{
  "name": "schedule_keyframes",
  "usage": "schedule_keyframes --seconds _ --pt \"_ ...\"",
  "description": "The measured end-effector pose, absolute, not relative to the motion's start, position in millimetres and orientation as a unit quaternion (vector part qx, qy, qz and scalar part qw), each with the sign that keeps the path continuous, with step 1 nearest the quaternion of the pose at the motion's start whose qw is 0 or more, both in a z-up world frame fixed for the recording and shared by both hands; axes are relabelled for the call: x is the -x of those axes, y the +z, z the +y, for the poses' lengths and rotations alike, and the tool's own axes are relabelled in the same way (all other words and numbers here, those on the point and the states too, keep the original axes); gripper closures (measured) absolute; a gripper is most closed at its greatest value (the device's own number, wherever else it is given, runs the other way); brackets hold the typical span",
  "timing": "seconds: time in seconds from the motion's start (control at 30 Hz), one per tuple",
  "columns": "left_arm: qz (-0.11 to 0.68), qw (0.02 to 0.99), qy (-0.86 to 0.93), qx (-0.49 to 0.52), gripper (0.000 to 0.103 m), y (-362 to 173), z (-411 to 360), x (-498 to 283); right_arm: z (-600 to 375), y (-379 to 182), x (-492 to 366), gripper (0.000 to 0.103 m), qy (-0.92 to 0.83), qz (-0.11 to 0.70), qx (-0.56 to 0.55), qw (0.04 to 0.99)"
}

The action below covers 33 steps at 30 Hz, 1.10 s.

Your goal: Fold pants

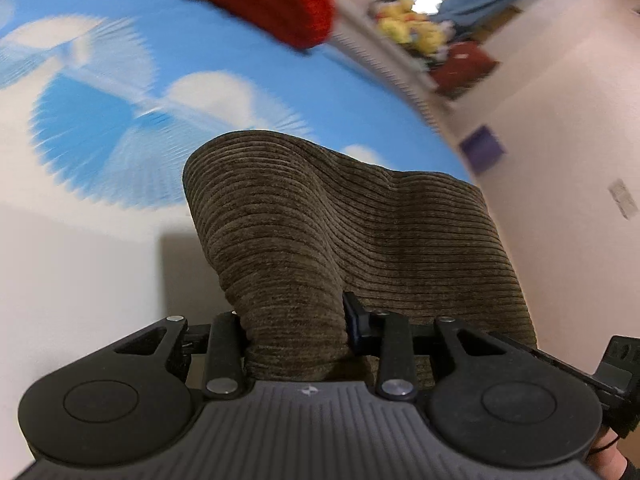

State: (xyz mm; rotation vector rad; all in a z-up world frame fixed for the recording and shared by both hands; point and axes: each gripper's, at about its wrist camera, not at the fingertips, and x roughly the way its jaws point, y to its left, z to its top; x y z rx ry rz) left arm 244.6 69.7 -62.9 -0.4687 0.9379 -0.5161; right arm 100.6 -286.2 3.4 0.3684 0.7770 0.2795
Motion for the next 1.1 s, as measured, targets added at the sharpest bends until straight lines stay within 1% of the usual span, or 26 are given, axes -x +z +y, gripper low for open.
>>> schedule_keyframes --seconds 0.03,0.1,0.17,0.23,0.27,0.33,0.4,0.5,0.53,0.57,0.6,0.67,0.7,0.73,0.8,0.9,1.1 --pt "0.436 0.836 -0.251 0.218 0.065 -62.3 61.3 -246.0 -297.3 3.1 -97.5 0.066 0.129 0.364 -0.179 0.905" --pt "0.442 0.838 -0.248 0.204 0.053 -66.9 47.9 -250.4 -318.3 1.4 -91.6 0.065 0.113 0.341 -0.176 0.917" --pt "0.461 0.847 -0.206 0.167 0.053 -75.6 39.9 -252.2 -326.3 -11.9 -95.6 0.052 0.076 0.356 -0.153 0.919" --pt "0.464 0.862 -0.164 0.120 0.054 -76.9 36.2 -248.6 -329.6 -27.9 -104.9 0.052 0.014 0.394 -0.123 0.911" --pt "0.447 0.875 -0.155 0.103 0.054 -71.7 36.1 -243.5 -332.1 -34.2 -107.9 0.052 -0.019 0.404 -0.110 0.908" --pt "0.414 0.891 -0.167 0.088 0.054 -57.2 36.9 -231.7 -340.3 -36.2 -106.0 0.052 -0.052 0.395 -0.108 0.911" --pt "0.388 0.896 -0.198 0.085 0.054 -47.0 39.1 -220.7 -342.8 -31.3 -100.3 0.052 -0.033 0.374 -0.121 0.919" --pt "0.382 0.884 -0.263 0.053 0.054 -45.2 27.0 -212.6 -326.7 -28.3 -94.9 0.052 0.023 0.370 -0.086 0.925" --pt "0.388 0.878 -0.279 0.028 0.056 -49.9 20.0 -207.9 -322.9 -29.4 -92.0 0.053 0.045 0.372 -0.077 0.924" --pt "0.404 0.867 -0.292 0.005 0.066 -56.6 15.1 -201.8 -317.7 -30.3 -92.0 0.053 0.068 0.375 -0.068 0.922" --pt "0.442 0.844 -0.301 -0.034 0.082 -71.6 5.9 -199.1 -310.9 -34.4 -92.7 0.053 0.093 0.385 -0.057 0.916" --pt "0.495 0.814 -0.277 -0.127 0.083 -103.3 -9.2 -188.2 -296.8 -49.3 -98.4 0.053 0.111 0.437 -0.028 0.892" --pt "0.491 0.810 -0.277 -0.160 0.083 -109.2 -15.1 -181.3 -291.7 -64.5 -102.0 0.053 0.105 0.475 -0.001 0.873" --pt "0.480 0.814 -0.278 -0.171 0.083 -106.4 -18.9 -177.8 -287.0 -70.8 -101.7 0.053 0.108 0.483 0.019 0.869" --pt "0.479 0.820 -0.276 -0.148 0.083 -96.3 -16.8 -179.3 -282.7 -67.1 -103.7 0.053 0.111 0.477 0.031 0.872" --pt "0.467 0.836 -0.271 -0.100 0.083 -79.2 -2.7 -182.5 -293.6 -60.7 -108.8 0.054 0.092 0.470 -0.007 0.878" --pt "0.427 0.874 -0.233 0.005 0.081 -54.6 16.0 -202.0 -316.0 -46.5 -106.0 0.053 0.039 0.418 -0.042 0.906"
